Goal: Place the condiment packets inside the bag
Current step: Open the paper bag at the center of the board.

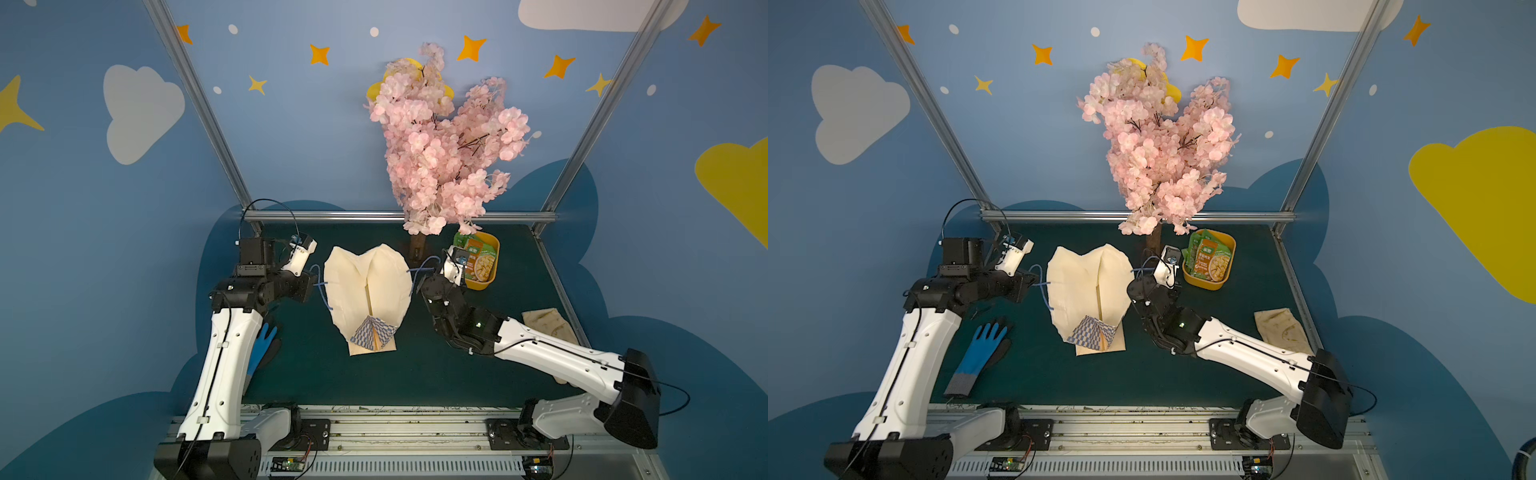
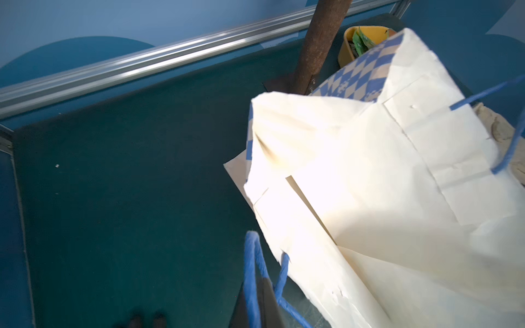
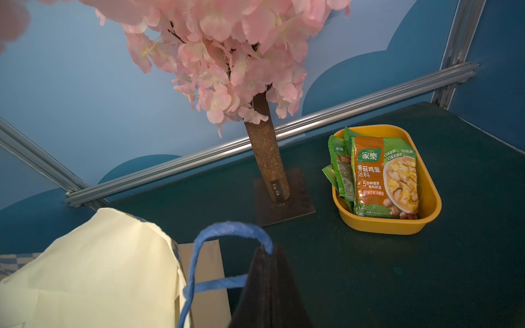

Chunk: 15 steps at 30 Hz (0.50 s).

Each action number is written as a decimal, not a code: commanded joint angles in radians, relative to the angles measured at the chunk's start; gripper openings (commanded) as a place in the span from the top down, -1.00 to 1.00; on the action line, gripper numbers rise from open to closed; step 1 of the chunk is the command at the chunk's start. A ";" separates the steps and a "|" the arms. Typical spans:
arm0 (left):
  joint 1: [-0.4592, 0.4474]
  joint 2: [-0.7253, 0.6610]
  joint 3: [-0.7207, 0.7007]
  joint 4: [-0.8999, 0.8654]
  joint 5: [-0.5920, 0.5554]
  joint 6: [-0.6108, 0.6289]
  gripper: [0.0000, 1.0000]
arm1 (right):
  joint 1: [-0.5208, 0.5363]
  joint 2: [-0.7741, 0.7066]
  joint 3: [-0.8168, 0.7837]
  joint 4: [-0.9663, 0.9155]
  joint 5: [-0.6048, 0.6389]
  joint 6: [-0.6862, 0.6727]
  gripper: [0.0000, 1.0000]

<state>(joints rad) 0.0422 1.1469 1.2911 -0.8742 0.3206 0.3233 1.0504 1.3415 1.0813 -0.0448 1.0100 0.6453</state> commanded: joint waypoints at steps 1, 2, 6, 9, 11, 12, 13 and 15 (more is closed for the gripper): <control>0.004 0.003 -0.012 0.032 -0.063 0.075 0.93 | -0.011 -0.068 -0.023 -0.072 -0.063 -0.028 1.00; 0.002 0.010 -0.012 0.031 -0.063 0.086 0.93 | -0.013 -0.083 -0.025 -0.097 -0.087 -0.044 1.00; -0.004 0.018 0.005 0.012 -0.049 0.125 0.94 | -0.018 -0.119 -0.046 -0.161 -0.175 -0.074 1.00; -0.049 0.015 0.050 -0.028 -0.043 0.138 0.94 | -0.018 -0.122 -0.056 -0.176 -0.275 -0.096 1.00; -0.105 0.009 0.090 -0.055 -0.049 0.133 0.94 | -0.019 -0.107 -0.051 -0.184 -0.341 -0.103 1.00; -0.142 0.003 0.115 -0.065 -0.050 0.122 0.94 | -0.017 -0.093 -0.045 -0.188 -0.369 -0.106 1.00; -0.179 0.000 0.140 -0.080 -0.050 0.112 0.93 | -0.017 -0.079 -0.035 -0.200 -0.393 -0.100 1.00; -0.248 0.000 0.193 -0.109 -0.051 0.088 0.93 | -0.015 -0.056 -0.021 -0.219 -0.420 -0.098 1.00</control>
<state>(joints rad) -0.1406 1.1675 1.4117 -0.9352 0.2646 0.4240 1.0355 1.2579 1.0382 -0.2066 0.6857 0.5629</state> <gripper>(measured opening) 0.047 0.047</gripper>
